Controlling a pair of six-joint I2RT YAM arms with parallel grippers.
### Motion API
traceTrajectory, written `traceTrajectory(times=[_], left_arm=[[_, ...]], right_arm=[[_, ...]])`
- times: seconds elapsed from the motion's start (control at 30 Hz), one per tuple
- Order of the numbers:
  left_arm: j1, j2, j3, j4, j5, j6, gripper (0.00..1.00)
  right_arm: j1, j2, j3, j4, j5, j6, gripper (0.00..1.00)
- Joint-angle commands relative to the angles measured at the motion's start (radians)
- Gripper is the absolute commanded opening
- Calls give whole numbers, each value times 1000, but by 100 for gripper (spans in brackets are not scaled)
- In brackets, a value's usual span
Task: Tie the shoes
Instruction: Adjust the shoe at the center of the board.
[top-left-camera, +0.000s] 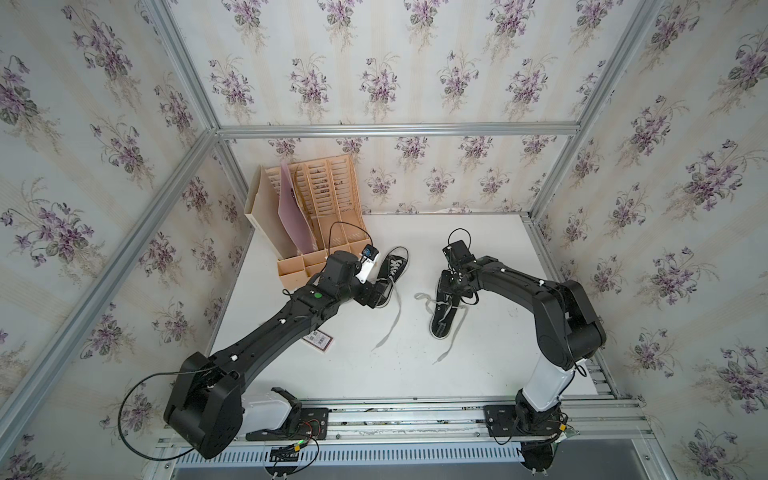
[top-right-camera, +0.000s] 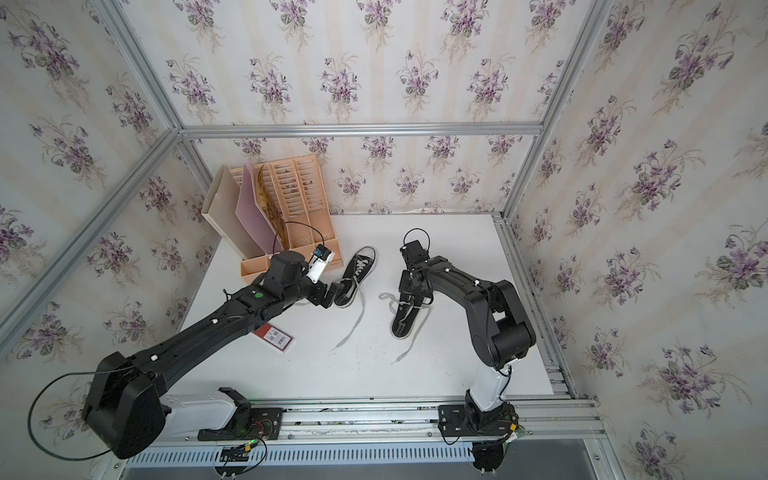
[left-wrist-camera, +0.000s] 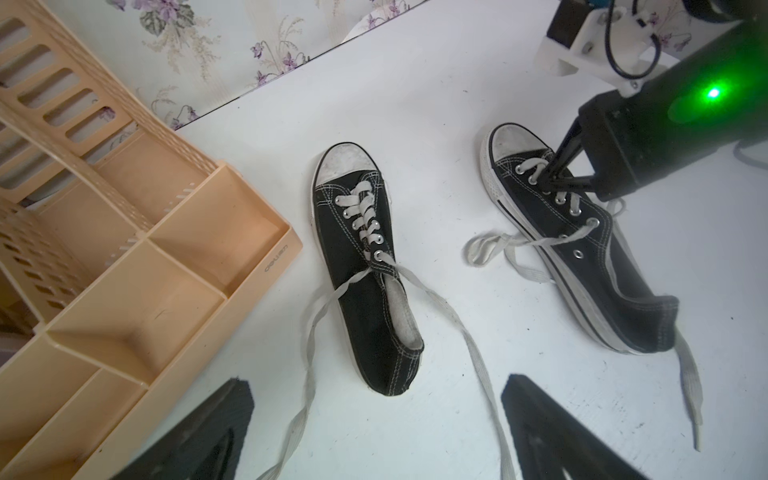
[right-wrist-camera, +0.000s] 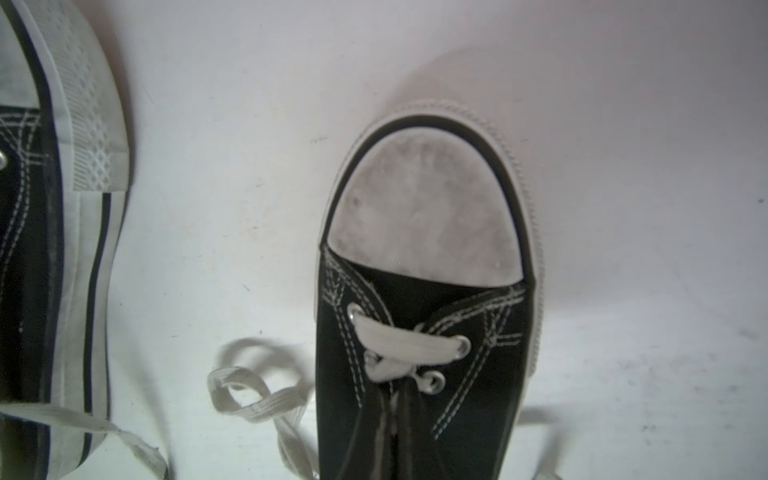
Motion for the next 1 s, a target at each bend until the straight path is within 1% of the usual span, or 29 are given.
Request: traceTrajectory(times=[0.0,0.1,0.13,0.2,0.33,0.47,0.6,0.67,0.97], left_arm=[[-18,42,26,19,44,63,99],[-42,86,58,34,83,86,100],[-55,134,71,34,91,97,100],[-82,187,107,35,108,117,97],[-119,294,176,38,150,134,92],[-165,386,235,53,167,185,90],[-176,486,314,39,214,200,81],[-181,523,338,45,248,200,80],[-186,674,432,80,311,220,72]], right_arm=[[-26,-20,3,-23,48,-33,0],[-29,-37,8,-32,50,-74,0],[-28,-40,7,-37,51,-82,0],[-29,-39,-4,-41,51,-98,0],[-29,-27,-26,-26,29,-98,0],[-29,-29,-40,-8,24,-83,0],[-29,-35,-44,-2,21,-71,0],[-29,-42,-54,6,16,-62,0],[-29,-49,-63,21,-1,-37,0]])
